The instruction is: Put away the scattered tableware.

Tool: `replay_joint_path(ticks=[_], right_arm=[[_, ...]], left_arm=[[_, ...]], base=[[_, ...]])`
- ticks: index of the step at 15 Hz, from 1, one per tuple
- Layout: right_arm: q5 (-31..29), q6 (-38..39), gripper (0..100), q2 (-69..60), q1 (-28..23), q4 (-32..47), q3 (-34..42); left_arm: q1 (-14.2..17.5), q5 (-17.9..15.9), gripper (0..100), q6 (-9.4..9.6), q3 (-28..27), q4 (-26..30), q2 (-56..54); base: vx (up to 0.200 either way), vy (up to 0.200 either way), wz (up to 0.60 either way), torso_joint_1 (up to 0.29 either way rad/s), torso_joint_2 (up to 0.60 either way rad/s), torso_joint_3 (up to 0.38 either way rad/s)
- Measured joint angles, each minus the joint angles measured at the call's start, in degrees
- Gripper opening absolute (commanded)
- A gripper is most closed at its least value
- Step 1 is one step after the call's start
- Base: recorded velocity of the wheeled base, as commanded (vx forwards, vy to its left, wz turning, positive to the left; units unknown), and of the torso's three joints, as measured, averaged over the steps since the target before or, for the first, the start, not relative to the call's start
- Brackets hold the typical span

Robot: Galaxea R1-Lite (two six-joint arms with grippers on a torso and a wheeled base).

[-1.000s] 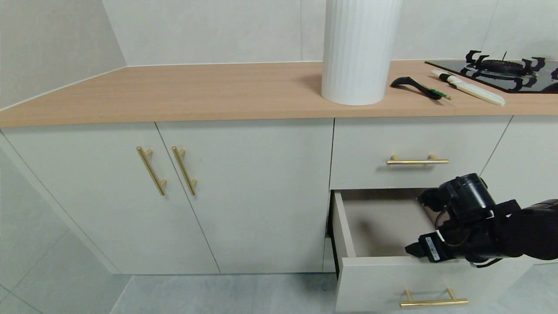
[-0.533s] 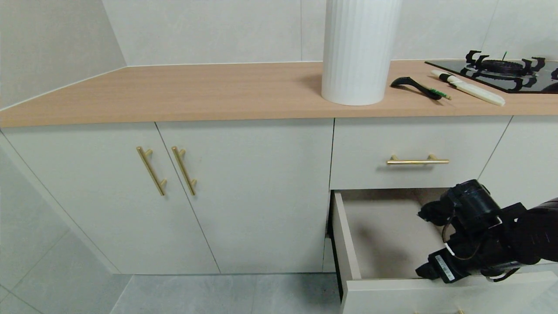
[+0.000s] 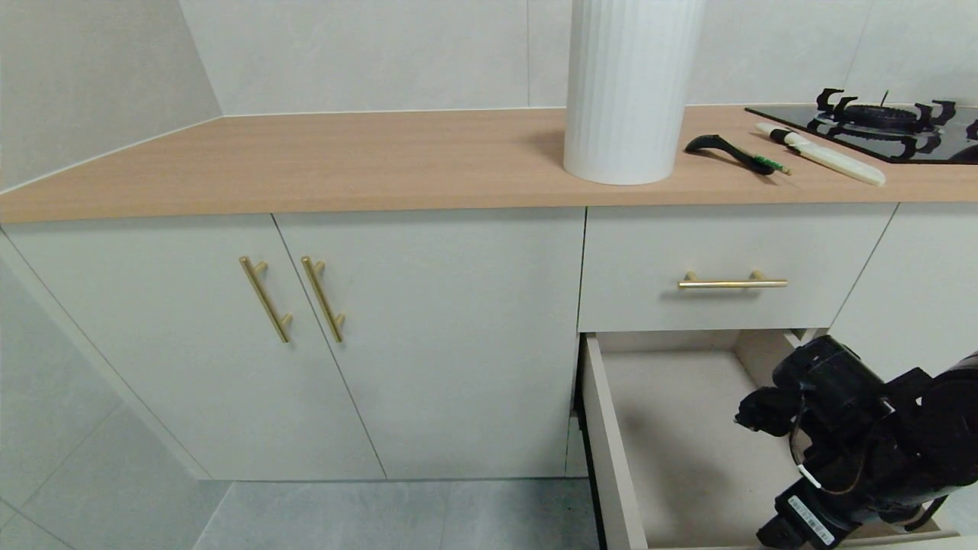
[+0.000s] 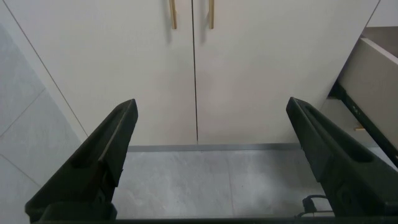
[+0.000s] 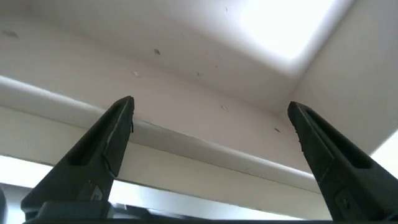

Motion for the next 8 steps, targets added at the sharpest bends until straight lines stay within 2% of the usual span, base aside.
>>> replay_joint_path(ticks=[8], right_arm=[[0.0,-0.5,100,-0.6,0.6,2.4,-0.2]], left_arm=[[0.0,0.0,100,0.0,0.0,0.0,0.0]], base=[[0.0,0.0,0.0,0.0,0.0,0.0]])
